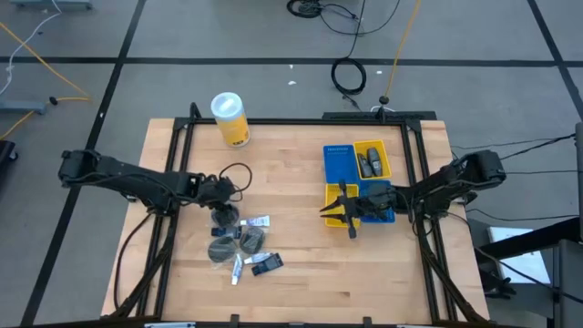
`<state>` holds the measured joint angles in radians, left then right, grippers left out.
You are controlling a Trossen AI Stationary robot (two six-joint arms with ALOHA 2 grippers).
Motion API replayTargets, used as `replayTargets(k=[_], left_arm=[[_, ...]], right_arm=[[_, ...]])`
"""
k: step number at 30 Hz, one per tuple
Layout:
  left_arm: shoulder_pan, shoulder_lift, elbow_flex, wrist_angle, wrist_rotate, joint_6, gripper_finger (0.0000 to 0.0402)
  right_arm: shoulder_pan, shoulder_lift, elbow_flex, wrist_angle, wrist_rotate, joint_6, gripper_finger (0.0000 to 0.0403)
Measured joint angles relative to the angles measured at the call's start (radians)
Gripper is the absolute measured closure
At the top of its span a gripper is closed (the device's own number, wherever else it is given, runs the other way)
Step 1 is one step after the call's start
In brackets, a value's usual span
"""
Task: Pick & Place Travel size toiletries
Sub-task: Put the black hairbrush into the bottom blue bin
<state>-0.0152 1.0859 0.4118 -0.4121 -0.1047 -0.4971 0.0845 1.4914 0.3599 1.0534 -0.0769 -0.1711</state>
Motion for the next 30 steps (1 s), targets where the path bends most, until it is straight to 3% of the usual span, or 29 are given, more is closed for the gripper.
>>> replayTargets(k=[4,8,13,20,24,30], left_arm=[[0.025,0.0,-0.056,0.054,0.027,0.047,0.0134],[0.041,-0.001,-0.103,0.144,0.119,0.101,0.0162],[0.05,-0.002,-0.134,0.194,0.183,0.134,0.0245],[0.052,0.001,-0.135,0.263,0.181,0.236,0.0386],[0.062,0.002,-0.127,0.363,0.135,0.272,0.0386],[0.062,0.002,-0.074,0.527,-0.113,0.398,0.0399]], right_arm=[[0.0,0.0,0.0,0.003,0.0,0.001,0.034],[0.0,0.0,0.0,0.002,-0.002,0.001,0.0339],[0.0,0.0,0.0,0.001,-0.002,0.001,0.0339],[0.0,0.0,0.0,0.002,-0.002,0.0,0.034],[0.0,0.0,0.0,0.007,-0.002,-0.001,0.0338],[0.0,0.0,0.002,0.037,0.049,0.004,0.0336]])
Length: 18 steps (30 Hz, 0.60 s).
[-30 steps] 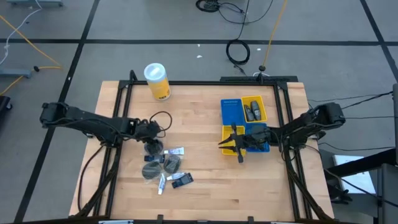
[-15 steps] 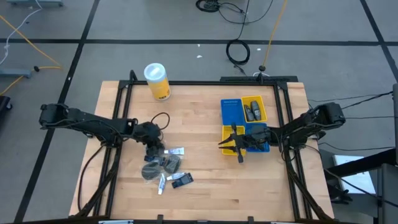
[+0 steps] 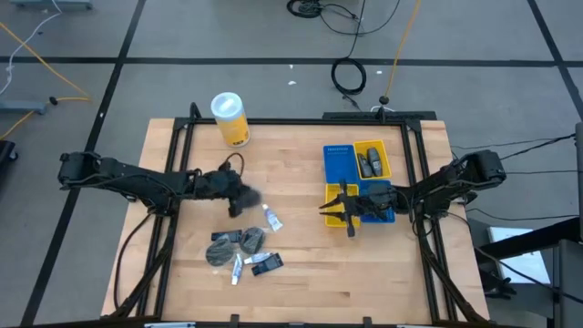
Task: Pick & Place Travel size toiletries
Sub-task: Put the black hairbrush into the bottom blue bin
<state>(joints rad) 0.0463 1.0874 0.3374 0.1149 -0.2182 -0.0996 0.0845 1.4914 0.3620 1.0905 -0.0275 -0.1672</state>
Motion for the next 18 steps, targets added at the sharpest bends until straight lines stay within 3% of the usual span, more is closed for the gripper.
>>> replayTargets(k=[6,13,18], left_arm=[[0.0,0.01,0.003,0.355,-0.072,0.151,0.0397],[-0.017,0.092,0.004,0.599,-0.026,0.206,0.0397],[-0.036,0.167,0.004,0.721,-0.049,0.207,0.0396]], right_arm=[[-0.016,0.0,0.064,-0.061,0.106,0.077,0.0308],[-0.089,0.0,0.247,-0.393,0.08,0.216,0.0243],[-0.111,0.049,0.331,-0.405,-0.003,0.237,0.0201]])
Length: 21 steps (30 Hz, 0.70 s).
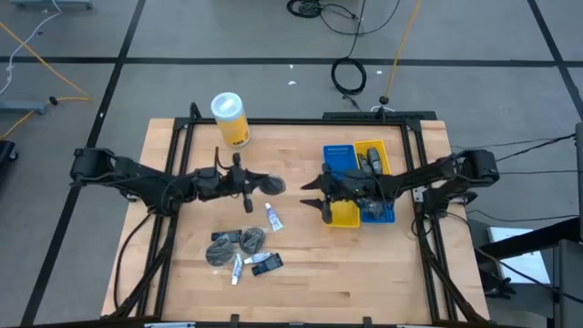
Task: Pick & Place Travel size toiletries
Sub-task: Put the black hairbrush into the bottom blue bin
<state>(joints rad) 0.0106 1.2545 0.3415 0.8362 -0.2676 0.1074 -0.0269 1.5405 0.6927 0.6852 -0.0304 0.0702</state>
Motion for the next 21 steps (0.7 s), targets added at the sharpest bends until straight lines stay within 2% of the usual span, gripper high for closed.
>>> replayTargets(k=[7,12,16,21], left_arm=[[-0.007,0.099,0.001,0.139,0.035,0.014,0.0398],[-0.007,0.147,0.01,0.175,0.067,0.003,0.0399],[-0.008,0.17,0.024,0.165,0.085,-0.005,0.0395],[-0.012,0.178,0.035,0.16,0.086,-0.019,0.0384]], right_arm=[[-0.006,0.149,0.097,0.102,0.002,0.042,0.016],[-0.006,0.227,0.172,0.118,-0.001,0.025,0.0161],[-0.006,0.246,0.192,0.122,0.001,0.0,0.0193],[-0.007,0.247,0.191,0.121,0.003,-0.027,0.0276]])
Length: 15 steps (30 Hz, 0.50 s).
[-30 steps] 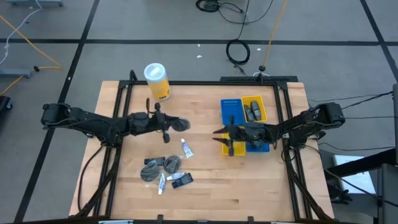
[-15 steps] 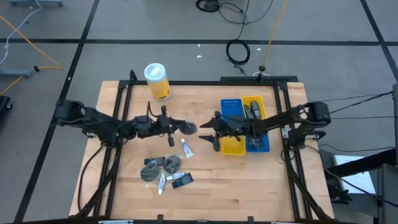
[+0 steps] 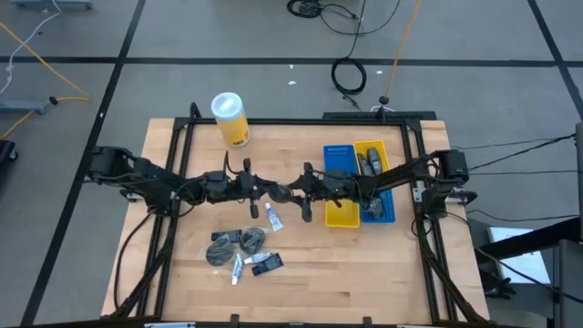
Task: Pick & Place Travel size toiletries
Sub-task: Put the black hairbrush into the bottom blue bin
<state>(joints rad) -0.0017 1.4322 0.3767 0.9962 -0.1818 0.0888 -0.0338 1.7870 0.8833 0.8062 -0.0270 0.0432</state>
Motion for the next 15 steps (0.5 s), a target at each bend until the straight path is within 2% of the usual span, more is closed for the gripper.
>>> replayTargets(k=[4,6,10,15], left_arm=[[-0.001,0.0,0.0,-0.007,0.008,-0.003,0.0381],[-0.004,0.0,0.0,-0.008,0.01,-0.015,0.038],[-0.017,-0.005,0.0,-0.007,0.058,-0.004,0.0364],[-0.026,-0.007,0.0,-0.023,0.047,0.009,0.0322]], right_arm=[[-0.001,-0.004,0.0,-0.03,0.007,-0.038,0.0356],[-0.001,-0.028,0.0,-0.098,0.006,-0.066,0.0381],[0.017,-0.12,-0.001,-0.33,0.035,-0.113,0.0373],[0.085,-0.329,-0.002,-0.714,0.131,-0.187,0.0365]])
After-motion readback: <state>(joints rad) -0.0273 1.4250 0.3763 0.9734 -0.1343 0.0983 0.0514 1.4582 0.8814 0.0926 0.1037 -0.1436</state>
